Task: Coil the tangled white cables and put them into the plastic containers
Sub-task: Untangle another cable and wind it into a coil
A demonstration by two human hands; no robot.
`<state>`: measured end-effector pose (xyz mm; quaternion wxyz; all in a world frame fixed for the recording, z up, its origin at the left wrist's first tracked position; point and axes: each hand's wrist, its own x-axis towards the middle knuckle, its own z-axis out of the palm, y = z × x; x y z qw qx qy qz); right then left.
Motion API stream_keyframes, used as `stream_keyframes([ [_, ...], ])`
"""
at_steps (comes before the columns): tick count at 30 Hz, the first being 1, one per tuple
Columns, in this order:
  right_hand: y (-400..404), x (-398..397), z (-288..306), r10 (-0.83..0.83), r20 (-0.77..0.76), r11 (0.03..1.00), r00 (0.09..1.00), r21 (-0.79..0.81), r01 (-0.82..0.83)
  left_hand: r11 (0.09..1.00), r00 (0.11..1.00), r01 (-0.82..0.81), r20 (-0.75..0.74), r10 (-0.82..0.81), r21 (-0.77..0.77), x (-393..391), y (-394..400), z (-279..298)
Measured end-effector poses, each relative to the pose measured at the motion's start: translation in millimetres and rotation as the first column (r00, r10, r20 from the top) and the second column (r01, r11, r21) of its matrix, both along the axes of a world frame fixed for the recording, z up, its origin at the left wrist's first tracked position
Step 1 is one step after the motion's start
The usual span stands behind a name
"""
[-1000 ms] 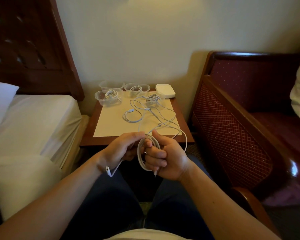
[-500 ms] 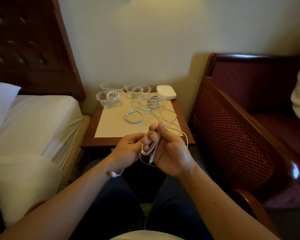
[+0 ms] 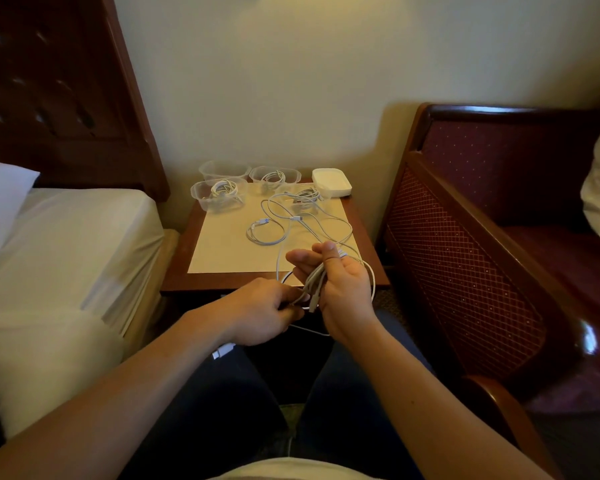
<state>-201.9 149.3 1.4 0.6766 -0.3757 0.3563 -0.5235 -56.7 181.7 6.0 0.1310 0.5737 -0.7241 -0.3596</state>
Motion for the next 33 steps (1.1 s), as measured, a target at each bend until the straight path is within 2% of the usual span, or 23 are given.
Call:
stream_keyframes([
  [3,-1,5,5,-0.059,0.055,0.995,0.997,0.084,0.055,0.995,0.972,0.059,0.234,-0.038,-0.084,-3,-1,6],
  [5,-2,5,10,-0.069,0.195,0.976,0.978,0.215,0.026,0.983,0.906,0.127,0.420,-0.061,-0.130,-5,-3,4],
  [6,-2,3,14,-0.063,0.251,0.966,0.966,0.257,-0.004,0.979,0.881,0.151,0.468,-0.071,-0.136,-6,-3,2],
  [8,-4,0,20,-0.055,0.280,0.958,0.959,0.284,-0.028,0.979,0.881,0.163,0.465,-0.087,-0.125,-4,-2,-3],
  [12,-7,-1,13,-0.073,0.162,0.976,0.984,0.213,0.038,0.978,0.959,0.126,0.272,-0.078,-0.164,-1,0,-11],
  [15,-10,-1,1,-0.090,-0.001,0.989,0.996,0.121,0.090,0.980,0.962,0.174,0.231,-0.146,-0.102,-3,1,-12],
  [17,-13,-5,-5,-0.099,-0.230,0.995,0.968,-0.044,0.091,0.972,0.934,0.207,0.318,-0.163,-0.109,-1,-1,-10],
  [19,-13,-9,-10,-0.101,-0.484,0.984,0.869,-0.178,0.015,0.949,0.882,0.235,0.455,-0.118,-0.211,6,-3,-7],
  [21,-10,-13,-13,-0.050,-0.679,0.964,0.733,-0.225,-0.143,0.879,0.832,0.277,0.555,-0.016,-0.388,14,-5,-9],
  [23,-4,-14,-10,0.025,-0.856,0.915,0.516,-0.188,-0.356,0.770,0.826,0.310,0.559,0.072,-0.557,22,-6,-14],
  [24,-1,-14,-8,0.086,-0.882,0.900,0.464,-0.131,-0.416,0.717,0.833,0.325,0.546,0.092,-0.616,24,-7,-17],
  [26,0,-13,-6,0.247,-0.821,0.898,0.514,-0.006,-0.441,0.649,0.862,0.325,0.498,0.095,-0.687,24,-7,-22],
  [28,-2,-13,-7,0.385,-0.749,0.882,0.540,0.127,-0.454,0.622,0.900,0.285,0.427,0.087,-0.729,23,-7,-25],
  [31,-1,-13,-8,0.526,-0.513,0.846,0.679,0.234,-0.479,0.622,0.931,0.220,0.353,0.097,-0.751,21,-6,-28],
  [33,0,-14,-3,0.580,-0.373,0.814,0.724,0.288,-0.504,0.653,0.952,0.165,0.292,0.091,-0.739,19,-6,-30],
])
